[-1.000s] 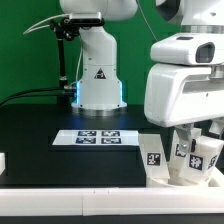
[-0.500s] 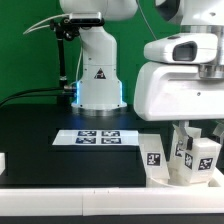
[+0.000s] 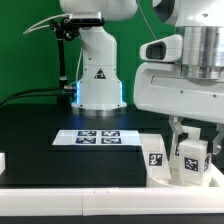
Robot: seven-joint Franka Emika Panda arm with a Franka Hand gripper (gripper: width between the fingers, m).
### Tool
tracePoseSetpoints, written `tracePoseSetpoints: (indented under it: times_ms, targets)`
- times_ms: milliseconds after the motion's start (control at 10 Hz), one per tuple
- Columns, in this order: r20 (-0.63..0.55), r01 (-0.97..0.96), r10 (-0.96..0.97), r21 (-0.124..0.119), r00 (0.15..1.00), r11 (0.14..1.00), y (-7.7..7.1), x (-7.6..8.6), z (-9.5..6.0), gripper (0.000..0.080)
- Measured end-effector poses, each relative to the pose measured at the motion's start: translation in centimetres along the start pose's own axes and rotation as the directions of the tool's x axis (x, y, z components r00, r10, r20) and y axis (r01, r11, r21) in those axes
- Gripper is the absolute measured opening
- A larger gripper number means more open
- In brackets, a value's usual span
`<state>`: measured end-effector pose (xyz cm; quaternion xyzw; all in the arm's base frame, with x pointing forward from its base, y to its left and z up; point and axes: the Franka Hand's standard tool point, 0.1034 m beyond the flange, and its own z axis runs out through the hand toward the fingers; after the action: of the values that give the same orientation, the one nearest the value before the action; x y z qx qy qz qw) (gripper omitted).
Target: Assemble stool
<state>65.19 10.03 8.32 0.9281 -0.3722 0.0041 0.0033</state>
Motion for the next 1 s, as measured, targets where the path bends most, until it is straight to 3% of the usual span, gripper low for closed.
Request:
tracePoseSetpoints:
  times_ms: [100, 300, 600, 900, 1000]
  targets:
    - [0.017, -0.190, 0.190, 0.009, 0.982, 0.982, 0.1, 0.0, 0.0, 0.0337]
    - [0.026, -0.331, 0.331, -0.004, 0.943, 0.944, 0.5, 0.7, -0.4, 0.0337]
    - [0.031, -0.503, 0.503, -0.012, 0.864, 0.864, 0.4, 0.4, -0.2, 0.0337]
    - [0.052, -0.897, 0.895, 0.008, 0.442, 0.442, 0.4, -0.4, -0.1, 0.0337]
    - [0.076, -0.932, 0.930, 0.003, 0.361, 0.362, 0.2, -0.4, -0.2, 0.0337]
